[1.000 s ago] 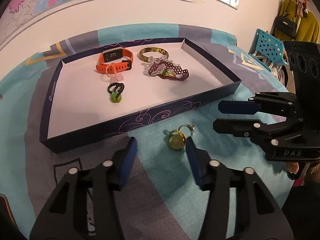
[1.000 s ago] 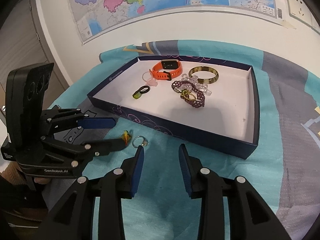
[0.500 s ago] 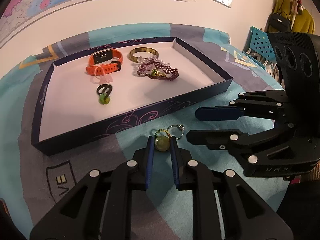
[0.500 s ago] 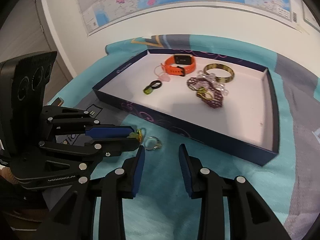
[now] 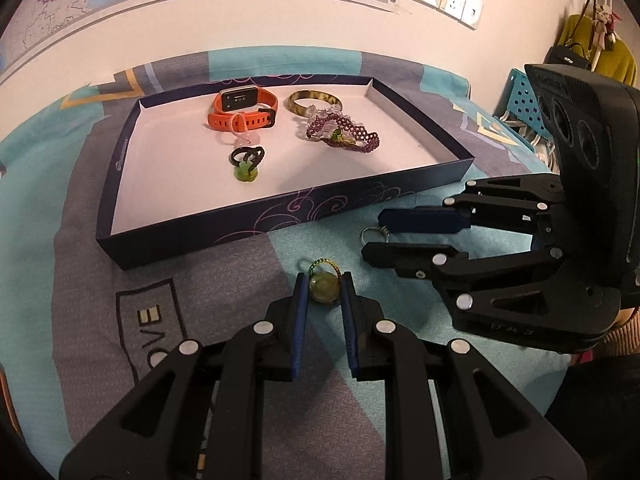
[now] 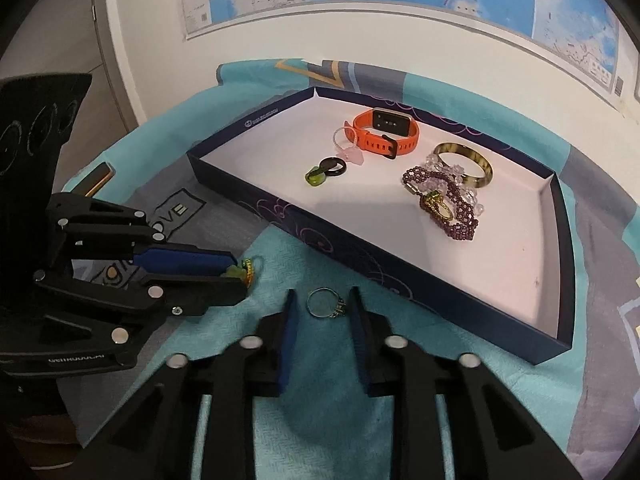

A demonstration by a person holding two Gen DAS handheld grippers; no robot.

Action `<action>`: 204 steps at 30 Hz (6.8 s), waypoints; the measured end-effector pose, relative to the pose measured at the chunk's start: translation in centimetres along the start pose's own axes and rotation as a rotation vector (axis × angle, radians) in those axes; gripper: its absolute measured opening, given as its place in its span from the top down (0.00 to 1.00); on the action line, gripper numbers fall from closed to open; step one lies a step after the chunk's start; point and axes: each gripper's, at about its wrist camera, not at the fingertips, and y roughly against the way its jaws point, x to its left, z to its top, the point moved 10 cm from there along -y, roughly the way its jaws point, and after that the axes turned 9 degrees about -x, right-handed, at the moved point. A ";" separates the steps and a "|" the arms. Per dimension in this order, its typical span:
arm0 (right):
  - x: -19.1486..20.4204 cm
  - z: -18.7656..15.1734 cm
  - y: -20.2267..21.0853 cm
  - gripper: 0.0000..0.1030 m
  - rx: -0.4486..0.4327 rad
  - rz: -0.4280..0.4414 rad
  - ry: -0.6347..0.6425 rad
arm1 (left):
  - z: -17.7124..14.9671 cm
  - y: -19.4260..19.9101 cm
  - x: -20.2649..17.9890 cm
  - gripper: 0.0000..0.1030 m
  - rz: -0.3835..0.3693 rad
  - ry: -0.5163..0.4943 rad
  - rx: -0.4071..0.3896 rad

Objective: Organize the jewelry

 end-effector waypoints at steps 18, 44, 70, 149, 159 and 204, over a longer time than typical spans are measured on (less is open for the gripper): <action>-1.4 -1.1 2.2 0.97 -0.027 0.015 -0.093 | 0.0 0.1 0.0 0.84 -0.003 0.012 -0.006; -2.6 -0.7 3.8 0.97 -0.082 0.016 -0.156 | 0.7 1.2 -0.1 0.84 0.018 0.021 -0.041; -2.7 0.7 5.0 0.97 -0.125 0.009 -0.146 | 2.6 2.6 0.3 0.83 0.017 0.062 -0.097; -2.5 1.2 5.1 0.97 -0.133 0.021 -0.152 | 3.3 2.2 1.6 0.84 0.090 0.105 -0.081; -2.4 2.3 5.1 0.97 -0.154 0.015 -0.134 | 4.9 2.8 2.1 0.84 0.104 0.100 -0.116; -5.2 5.5 2.8 0.97 -0.152 -0.020 -0.108 | 8.2 0.6 3.7 0.84 0.139 0.097 -0.134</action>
